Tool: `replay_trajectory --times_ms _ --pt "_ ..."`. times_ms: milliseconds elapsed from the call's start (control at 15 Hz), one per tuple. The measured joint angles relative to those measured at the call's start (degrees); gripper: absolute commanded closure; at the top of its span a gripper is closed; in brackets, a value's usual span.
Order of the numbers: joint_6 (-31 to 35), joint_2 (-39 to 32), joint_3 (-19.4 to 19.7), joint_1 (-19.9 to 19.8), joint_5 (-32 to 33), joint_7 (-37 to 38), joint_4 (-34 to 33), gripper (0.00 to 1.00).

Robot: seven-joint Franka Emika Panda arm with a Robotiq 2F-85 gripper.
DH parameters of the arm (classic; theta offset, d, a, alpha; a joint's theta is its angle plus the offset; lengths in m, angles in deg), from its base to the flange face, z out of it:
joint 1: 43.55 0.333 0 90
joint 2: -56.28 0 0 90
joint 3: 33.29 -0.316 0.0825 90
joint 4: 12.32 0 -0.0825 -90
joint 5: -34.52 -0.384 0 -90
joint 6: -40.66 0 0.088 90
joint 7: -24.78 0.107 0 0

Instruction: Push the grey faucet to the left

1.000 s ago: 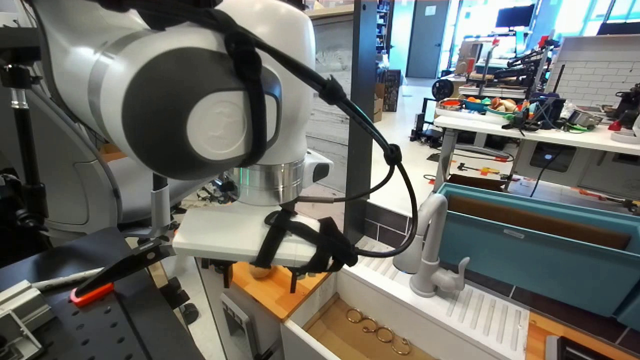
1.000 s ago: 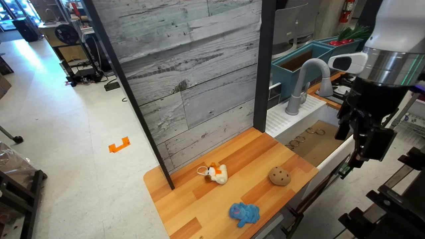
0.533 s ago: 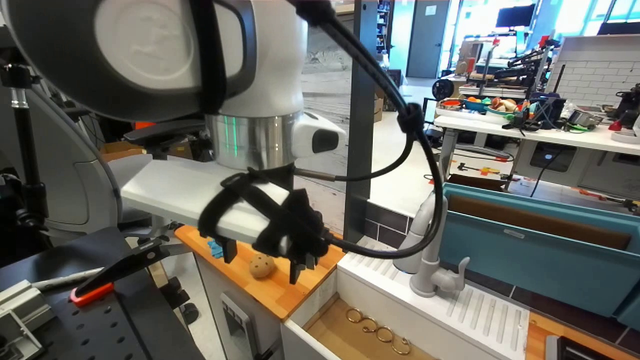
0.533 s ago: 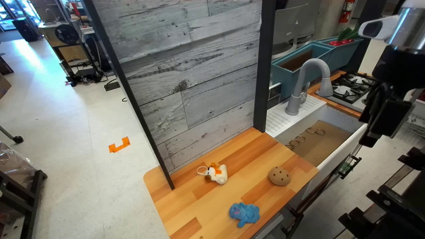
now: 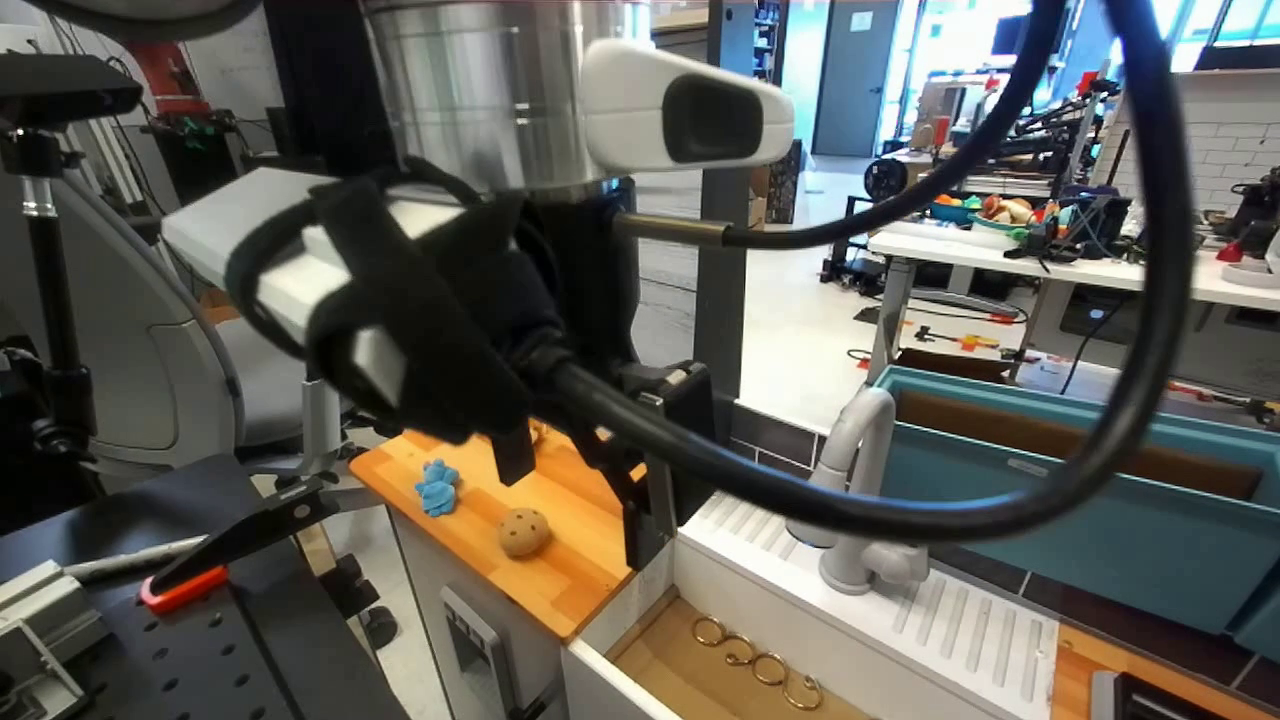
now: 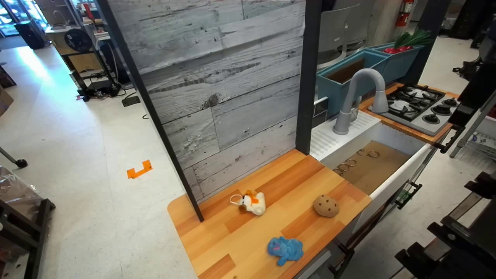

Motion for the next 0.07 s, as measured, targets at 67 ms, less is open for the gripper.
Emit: replay_trajectory --times_ms 67 --pt "-0.16 0.44 0.25 0.12 0.00 0.39 0.20 0.00"
